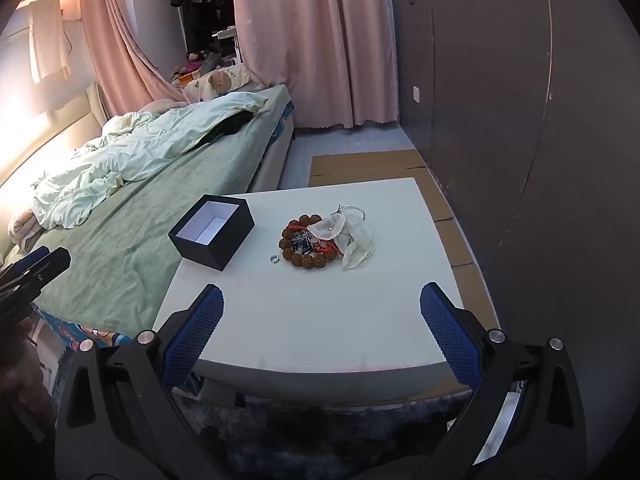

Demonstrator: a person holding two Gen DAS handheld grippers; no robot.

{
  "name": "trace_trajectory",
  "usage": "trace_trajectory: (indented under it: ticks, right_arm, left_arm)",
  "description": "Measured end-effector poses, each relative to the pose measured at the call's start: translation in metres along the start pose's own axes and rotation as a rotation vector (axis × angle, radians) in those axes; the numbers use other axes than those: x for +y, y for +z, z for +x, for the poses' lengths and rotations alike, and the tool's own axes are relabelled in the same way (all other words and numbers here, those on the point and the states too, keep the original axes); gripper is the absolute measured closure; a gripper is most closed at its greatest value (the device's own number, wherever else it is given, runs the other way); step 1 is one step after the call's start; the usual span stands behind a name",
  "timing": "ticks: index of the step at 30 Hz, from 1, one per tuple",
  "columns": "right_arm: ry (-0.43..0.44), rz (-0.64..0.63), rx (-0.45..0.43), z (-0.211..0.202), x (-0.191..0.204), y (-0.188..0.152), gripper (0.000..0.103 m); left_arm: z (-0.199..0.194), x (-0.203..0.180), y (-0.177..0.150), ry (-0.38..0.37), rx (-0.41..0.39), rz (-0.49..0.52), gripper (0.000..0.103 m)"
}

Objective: Organize jewelry
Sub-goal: 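Move both tools toward the jewelry pile beside the black box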

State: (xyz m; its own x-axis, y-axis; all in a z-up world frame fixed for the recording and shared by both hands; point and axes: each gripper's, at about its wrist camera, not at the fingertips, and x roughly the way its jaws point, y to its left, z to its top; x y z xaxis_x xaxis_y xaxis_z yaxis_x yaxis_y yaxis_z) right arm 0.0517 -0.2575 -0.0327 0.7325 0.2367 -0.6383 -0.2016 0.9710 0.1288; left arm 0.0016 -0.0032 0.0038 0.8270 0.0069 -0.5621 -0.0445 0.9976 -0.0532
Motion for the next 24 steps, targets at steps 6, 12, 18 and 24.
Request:
trace_trajectory:
  ticks: [6,12,18,24]
  right_arm:
    - [-0.009,0.0,0.002,-0.002,-0.003,0.001,0.005]
    - [-0.021,-0.007,-0.011,-0.01,0.001,-0.001,0.005]
    - [-0.029,-0.021,0.0,-0.006,-0.001,-0.005,0.005]
    - [-0.027,-0.013,-0.003,-0.007,0.0,-0.01,0.005]
  left_arm:
    - [-0.001,0.001,0.0,-0.004,-0.003,-0.004,0.008]
    - [-0.001,0.002,0.002,-0.011,-0.007,-0.002,0.008]
    - [-0.001,-0.005,0.004,-0.013,-0.01,-0.007,0.008]
    - [0.004,-0.008,-0.004,-0.019,-0.005,0.008,0.008]
